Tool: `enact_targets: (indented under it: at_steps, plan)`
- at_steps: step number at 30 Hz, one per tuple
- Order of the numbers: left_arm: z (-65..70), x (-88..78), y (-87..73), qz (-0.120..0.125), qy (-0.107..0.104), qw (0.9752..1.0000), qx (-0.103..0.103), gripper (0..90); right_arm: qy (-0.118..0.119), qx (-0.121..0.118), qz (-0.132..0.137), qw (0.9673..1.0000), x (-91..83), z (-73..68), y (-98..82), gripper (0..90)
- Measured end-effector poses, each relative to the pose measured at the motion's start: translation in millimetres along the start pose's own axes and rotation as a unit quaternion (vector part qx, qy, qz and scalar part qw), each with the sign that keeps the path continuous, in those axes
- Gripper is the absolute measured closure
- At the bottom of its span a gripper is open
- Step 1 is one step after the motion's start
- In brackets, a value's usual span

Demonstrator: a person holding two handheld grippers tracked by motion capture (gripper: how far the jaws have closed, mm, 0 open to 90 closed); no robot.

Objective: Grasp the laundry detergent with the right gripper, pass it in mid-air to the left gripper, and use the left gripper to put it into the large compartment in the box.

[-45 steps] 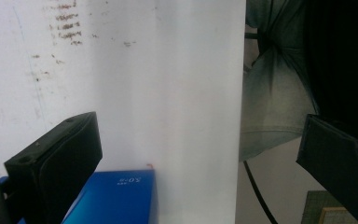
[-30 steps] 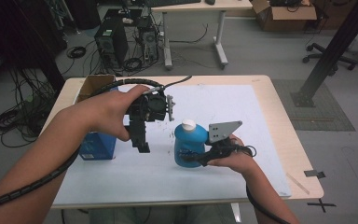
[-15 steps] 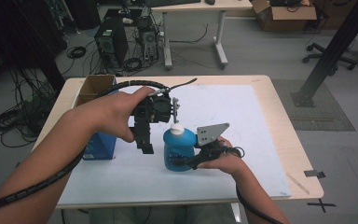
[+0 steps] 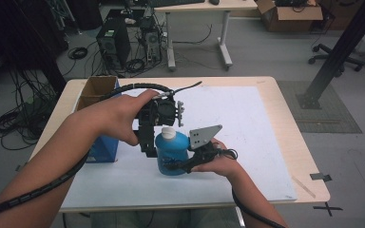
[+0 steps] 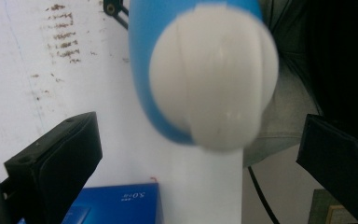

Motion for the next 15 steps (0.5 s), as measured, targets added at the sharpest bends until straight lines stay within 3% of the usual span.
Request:
enact_targets:
  at_steps: [15]
  plan:
    - [2.9, 13.7, 3.6, -0.002, 0.006, 1.0, 0.004, 0.1, 0.006, 0.002, -0.002, 1.0, 16.3, 2.0, -1.1, 45.1]
Point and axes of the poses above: each handheld gripper's, and its own axes: x roughly forward along the jaws, y roughly out of its top, z roughly to its right, the point moved 1 cm from there along x, roughly forward along the jaws, and after that the axes turned 2 degrees about -x, right-handed, at the moved point
